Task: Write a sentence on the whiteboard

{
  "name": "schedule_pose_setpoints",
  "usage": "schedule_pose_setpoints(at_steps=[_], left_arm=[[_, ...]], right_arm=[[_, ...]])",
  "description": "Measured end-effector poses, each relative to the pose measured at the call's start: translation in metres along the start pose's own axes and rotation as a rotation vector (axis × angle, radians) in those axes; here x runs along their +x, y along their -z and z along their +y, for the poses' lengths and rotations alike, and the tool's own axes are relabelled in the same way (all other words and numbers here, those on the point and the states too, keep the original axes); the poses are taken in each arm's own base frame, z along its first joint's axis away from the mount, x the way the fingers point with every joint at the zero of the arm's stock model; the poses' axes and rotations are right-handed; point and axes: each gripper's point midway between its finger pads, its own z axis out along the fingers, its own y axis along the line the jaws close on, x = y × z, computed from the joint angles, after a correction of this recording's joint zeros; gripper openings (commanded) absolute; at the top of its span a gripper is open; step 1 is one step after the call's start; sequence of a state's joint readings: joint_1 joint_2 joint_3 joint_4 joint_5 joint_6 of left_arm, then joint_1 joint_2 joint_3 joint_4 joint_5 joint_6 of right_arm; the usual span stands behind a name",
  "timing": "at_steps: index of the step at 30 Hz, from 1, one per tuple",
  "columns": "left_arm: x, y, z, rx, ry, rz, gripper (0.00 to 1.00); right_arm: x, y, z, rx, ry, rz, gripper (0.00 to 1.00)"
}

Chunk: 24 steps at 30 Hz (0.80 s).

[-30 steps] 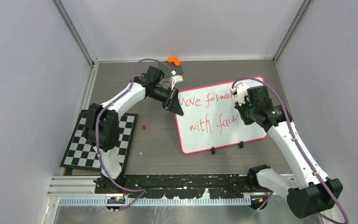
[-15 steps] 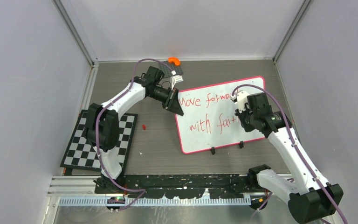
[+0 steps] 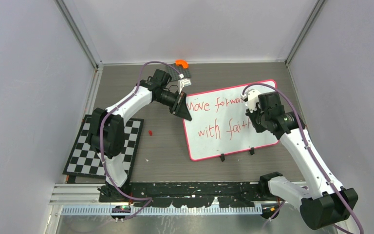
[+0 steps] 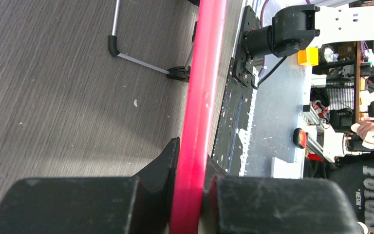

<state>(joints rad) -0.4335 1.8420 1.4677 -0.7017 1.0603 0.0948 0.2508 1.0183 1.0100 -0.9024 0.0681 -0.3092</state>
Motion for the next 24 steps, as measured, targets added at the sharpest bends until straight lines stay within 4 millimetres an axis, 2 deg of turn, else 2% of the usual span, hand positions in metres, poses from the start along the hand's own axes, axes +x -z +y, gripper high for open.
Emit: schedule_pose_setpoints(at_steps=[11,19,24], left_arm=[[0.000,0.000,0.000,0.000,0.001,0.001,0.00],[0.000,0.000,0.000,0.001,0.000,0.001,0.00],[0.000,0.000,0.000,0.002,-0.001,0.001,0.00]], right_arm=[[0.002,0.002,-0.005,0.026,0.002,0.001,0.00],[0.018,-0.001,0.002,0.005,0.005,0.036,0.00],[0.021,-0.001,0.004,-0.006,0.008,0.048,0.00]])
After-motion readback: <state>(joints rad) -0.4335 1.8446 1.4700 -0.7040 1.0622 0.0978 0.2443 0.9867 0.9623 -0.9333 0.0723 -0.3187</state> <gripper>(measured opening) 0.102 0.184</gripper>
